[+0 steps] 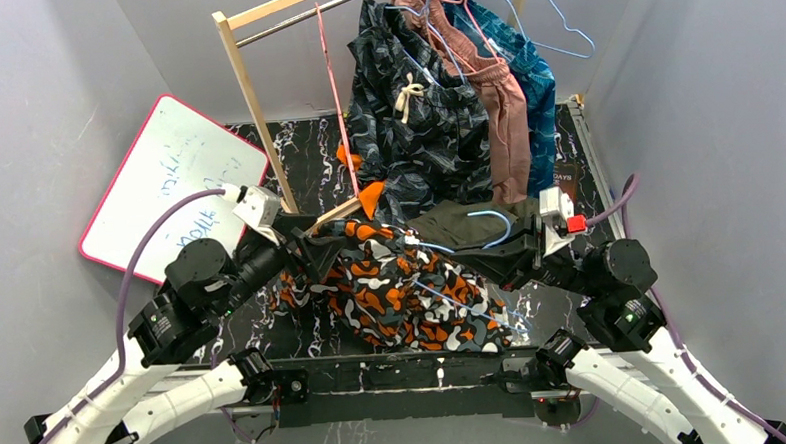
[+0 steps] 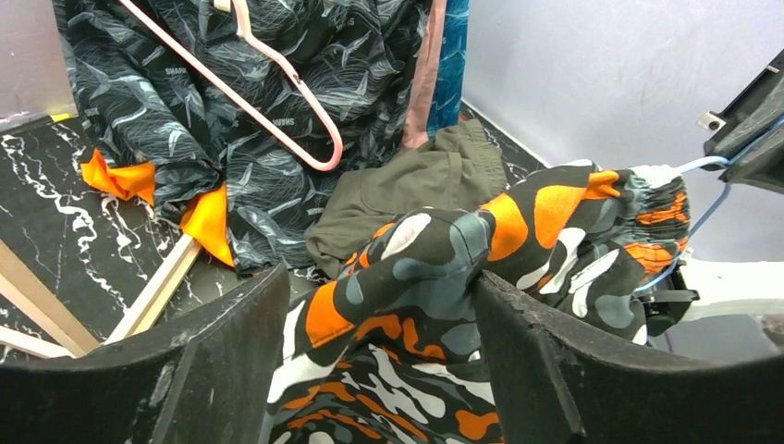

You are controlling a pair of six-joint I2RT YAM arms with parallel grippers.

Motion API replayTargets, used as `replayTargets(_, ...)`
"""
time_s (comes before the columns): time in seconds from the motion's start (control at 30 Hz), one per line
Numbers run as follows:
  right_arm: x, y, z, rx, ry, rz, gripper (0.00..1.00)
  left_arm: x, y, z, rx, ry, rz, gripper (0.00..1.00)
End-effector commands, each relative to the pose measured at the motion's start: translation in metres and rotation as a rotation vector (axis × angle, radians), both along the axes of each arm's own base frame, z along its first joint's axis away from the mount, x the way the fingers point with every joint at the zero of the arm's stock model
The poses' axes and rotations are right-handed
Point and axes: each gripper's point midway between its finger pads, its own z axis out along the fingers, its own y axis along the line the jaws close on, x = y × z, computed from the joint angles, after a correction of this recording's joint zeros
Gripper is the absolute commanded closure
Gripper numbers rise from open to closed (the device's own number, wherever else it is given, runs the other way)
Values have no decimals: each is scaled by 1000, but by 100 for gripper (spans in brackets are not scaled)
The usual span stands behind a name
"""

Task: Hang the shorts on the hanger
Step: Hang the shorts on the hanger.

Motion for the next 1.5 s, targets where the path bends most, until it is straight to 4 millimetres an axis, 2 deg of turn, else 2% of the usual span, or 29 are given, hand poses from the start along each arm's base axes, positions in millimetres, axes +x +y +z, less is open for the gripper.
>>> replayTargets(0.0, -19, -12, 42, 97, -100, 26, 100, 1, 2, 21, -34, -50, 6, 36)
replayTargets(0.27, -21, -13, 44, 112, -104, 34, 100, -4, -10, 26, -22, -62, -66, 92)
replayTargets(0.3, -21, -13, 44, 109, -104, 32, 100, -5, -10, 28, -25, -66, -70, 98)
replayTargets(0.33, -20, -12, 42, 105, -101, 30, 100, -5, -10, 30, -29, -71, -72, 100)
replayTargets(0.53, -11, -7, 30, 36, -89, 12, 100, -9, -9, 48, -71, -111, -87, 100)
replayTargets(0.73, -7, 3, 12, -90, -77, 47, 100, -24, -14, 82, -130, -173, -165, 100)
replayTargets(0.87, 2, -1, 9, -120, -86, -13, 100, -33, -16, 99, -160, -206, -216, 100)
replayTargets(1.0, 13, -11, 13, -69, -89, -119, 100, -36, -14, 100, -165, -213, -222, 100)
replayTargets(1.17, 18, -26, 26, 25, -85, -207, 100, -35, -18, 80, -141, -177, -228, 100)
replayTargets(1.2, 18, -27, 27, 33, -85, -213, 100, -36, -20, 76, -134, -168, -244, 94)
replayTargets(1.27, 16, -27, 30, 37, -90, -204, 100, -39, -26, 70, -123, -149, -277, 77)
replayTargets(1.4, 10, -24, 37, 43, -96, -162, 100, -40, -35, 66, -110, -129, -310, 36)
replayTargets(1.47, 8, -26, 42, 61, -101, -164, 100, -38, -34, 66, -106, -132, -300, 26)
